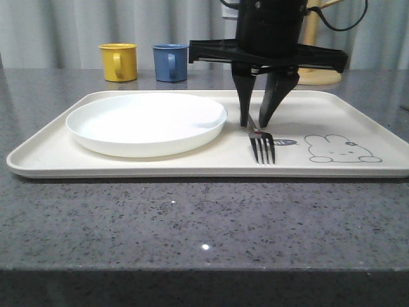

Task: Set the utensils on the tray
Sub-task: 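Lower the fork onto the tray beside the plate and release, then move the right gripper back toward the chopsticks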

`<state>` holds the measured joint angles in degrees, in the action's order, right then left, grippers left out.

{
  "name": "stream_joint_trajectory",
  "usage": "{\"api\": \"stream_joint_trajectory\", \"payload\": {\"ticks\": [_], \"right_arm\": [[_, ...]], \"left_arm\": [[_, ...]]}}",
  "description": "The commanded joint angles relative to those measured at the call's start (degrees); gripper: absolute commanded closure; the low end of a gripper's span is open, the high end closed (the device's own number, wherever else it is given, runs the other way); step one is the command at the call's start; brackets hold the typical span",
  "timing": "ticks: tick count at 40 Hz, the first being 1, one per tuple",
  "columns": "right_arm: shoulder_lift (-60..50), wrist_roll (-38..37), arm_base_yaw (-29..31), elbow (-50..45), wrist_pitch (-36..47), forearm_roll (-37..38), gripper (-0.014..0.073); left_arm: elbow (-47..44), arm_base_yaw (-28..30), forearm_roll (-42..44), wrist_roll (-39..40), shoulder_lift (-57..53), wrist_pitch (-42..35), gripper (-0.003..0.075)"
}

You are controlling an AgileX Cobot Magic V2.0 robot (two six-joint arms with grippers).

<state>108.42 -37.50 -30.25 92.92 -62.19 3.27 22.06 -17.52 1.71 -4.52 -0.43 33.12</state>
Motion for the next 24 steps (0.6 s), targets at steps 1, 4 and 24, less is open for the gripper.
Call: {"api": "stream_joint_trajectory", "payload": {"ticks": [1,4,24], "right_arm": [[-2.99,0.00,0.05,2.19,0.38,1.01,0.0312],[-3.63,0.00,0.11,3.00,-0.91,1.01,0.0312],[-12.79,15.73,8.26,7.09,-11.58,1.88,0.0312]], "left_arm": [[1.44,0.06,-0.37,0.63,-0.32,-4.67,0.0738],[1.44,0.06,-0.37,0.63,-0.32,-4.67,0.0738],[1.44,0.06,-0.37,0.63,-0.32,-4.67,0.0738]]}}
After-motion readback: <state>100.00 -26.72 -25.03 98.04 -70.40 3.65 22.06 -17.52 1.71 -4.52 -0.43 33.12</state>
